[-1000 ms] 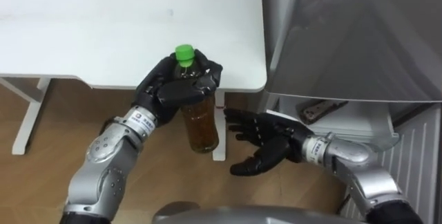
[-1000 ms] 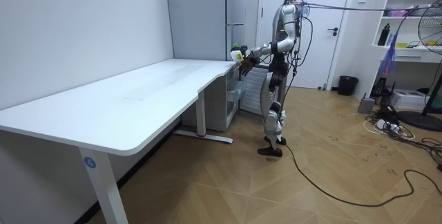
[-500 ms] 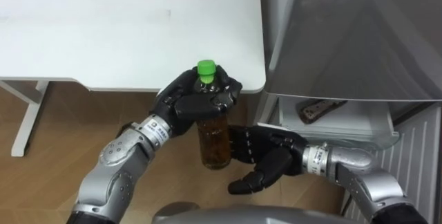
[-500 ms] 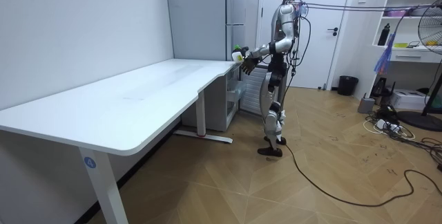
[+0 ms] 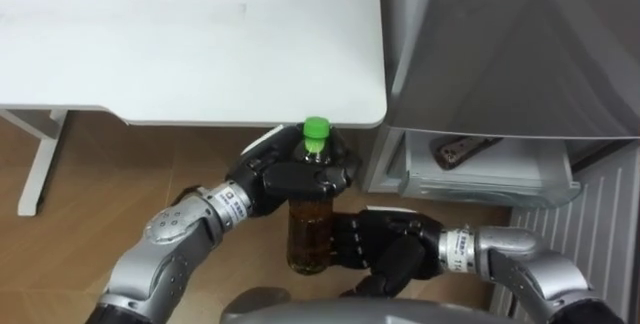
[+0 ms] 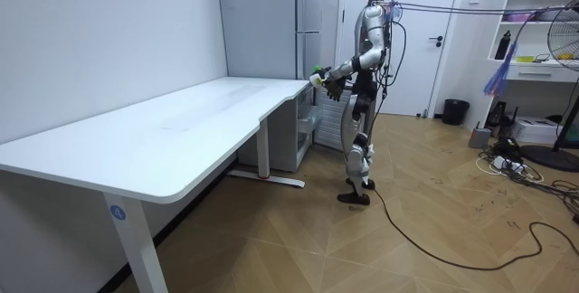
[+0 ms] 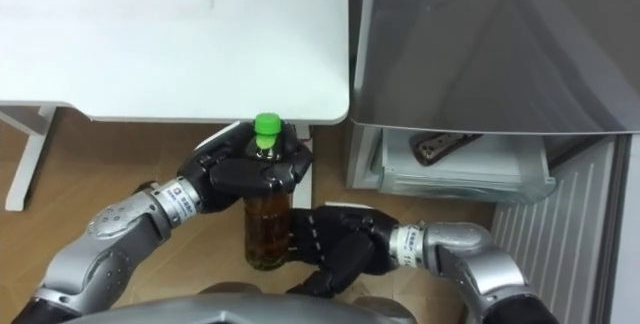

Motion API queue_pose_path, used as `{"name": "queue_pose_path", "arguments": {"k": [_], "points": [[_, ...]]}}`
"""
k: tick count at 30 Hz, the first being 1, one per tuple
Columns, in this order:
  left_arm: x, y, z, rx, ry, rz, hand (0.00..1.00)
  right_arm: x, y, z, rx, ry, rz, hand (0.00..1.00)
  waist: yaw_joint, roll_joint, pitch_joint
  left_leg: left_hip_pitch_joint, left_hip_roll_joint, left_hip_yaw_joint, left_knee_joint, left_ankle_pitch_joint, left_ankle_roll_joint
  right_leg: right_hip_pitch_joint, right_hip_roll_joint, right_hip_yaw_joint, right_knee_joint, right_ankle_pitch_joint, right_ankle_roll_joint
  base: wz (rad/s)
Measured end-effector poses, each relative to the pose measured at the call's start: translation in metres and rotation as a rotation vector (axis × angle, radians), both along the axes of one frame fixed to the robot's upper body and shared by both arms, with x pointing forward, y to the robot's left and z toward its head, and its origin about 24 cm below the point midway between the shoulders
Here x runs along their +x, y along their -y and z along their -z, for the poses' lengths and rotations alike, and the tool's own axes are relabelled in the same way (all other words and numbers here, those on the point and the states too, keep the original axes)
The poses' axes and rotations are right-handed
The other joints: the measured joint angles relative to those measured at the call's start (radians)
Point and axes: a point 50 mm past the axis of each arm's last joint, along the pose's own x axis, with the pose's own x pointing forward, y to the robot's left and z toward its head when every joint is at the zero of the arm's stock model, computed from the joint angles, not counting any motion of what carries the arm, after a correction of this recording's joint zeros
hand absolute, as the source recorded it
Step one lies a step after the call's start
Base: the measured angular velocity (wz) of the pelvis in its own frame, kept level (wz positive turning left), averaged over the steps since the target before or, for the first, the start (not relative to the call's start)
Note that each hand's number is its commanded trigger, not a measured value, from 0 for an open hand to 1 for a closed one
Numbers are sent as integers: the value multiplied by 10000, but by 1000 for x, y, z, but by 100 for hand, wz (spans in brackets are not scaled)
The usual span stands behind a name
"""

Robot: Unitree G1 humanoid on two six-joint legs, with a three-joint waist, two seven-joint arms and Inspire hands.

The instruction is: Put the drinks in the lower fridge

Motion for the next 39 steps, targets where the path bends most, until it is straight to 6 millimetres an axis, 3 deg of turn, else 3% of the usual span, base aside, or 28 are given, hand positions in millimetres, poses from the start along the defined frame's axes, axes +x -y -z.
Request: {"name": "queue_pose_path", "arguments": {"k": [13,14,16,17,20,21,25,26,39], "points": [[-3,5,2,136,-116,837,100,-2,3,-2,180,-319,-28,0,-68,141,-95,154,7,35,51,-12,18,84,-24,26,177,-5,9,0],[-3,4,2,133,-116,847,100,-2,3,-2,186,-318,-27,5,-69,141,-95,153,7,35,49,-12,18,85,-24,26,181,-5,10,0],[-4,4,2,142,-137,901,100,-2,2,-2,190,-330,-76,7,-61,165,-80,156,7,49,51,-14,22,66,-25,58,209,-7,13,0],[-4,4,3,143,-155,917,100,-2,2,-2,181,-334,-102,20,-61,174,-79,157,7,52,58,-15,25,61,-25,63,220,-8,15,-3],[-5,3,6,-34,-331,1030,100,-1,3,-1,40,-477,-90,22,-62,193,-68,142,-1,58,77,-15,26,21,-33,62,225,-22,31,0],[-5,4,6,-141,-366,1173,100,-1,3,-1,-30,-476,-54,28,-59,205,-64,144,-5,67,83,-16,28,10,-35,69,160,-27,34,0],[-9,9,5,-690,-488,1719,100,1,7,0,-376,-433,117,14,-27,213,-59,146,-5,122,99,-25,42,-9,-42,83,160,-31,38,0],[-9,9,5,-760,-488,1778,100,1,7,0,-411,-431,145,1,-33,213,-59,147,-5,124,98,-24,42,-10,-43,83,161,-31,38,0],[-5,7,2,-659,-360,1939,100,5,-3,-7,884,-469,407,0,-51,27,-1,152,-2,129,66,-39,55,49,-45,70,157,-33,41,0]]}}
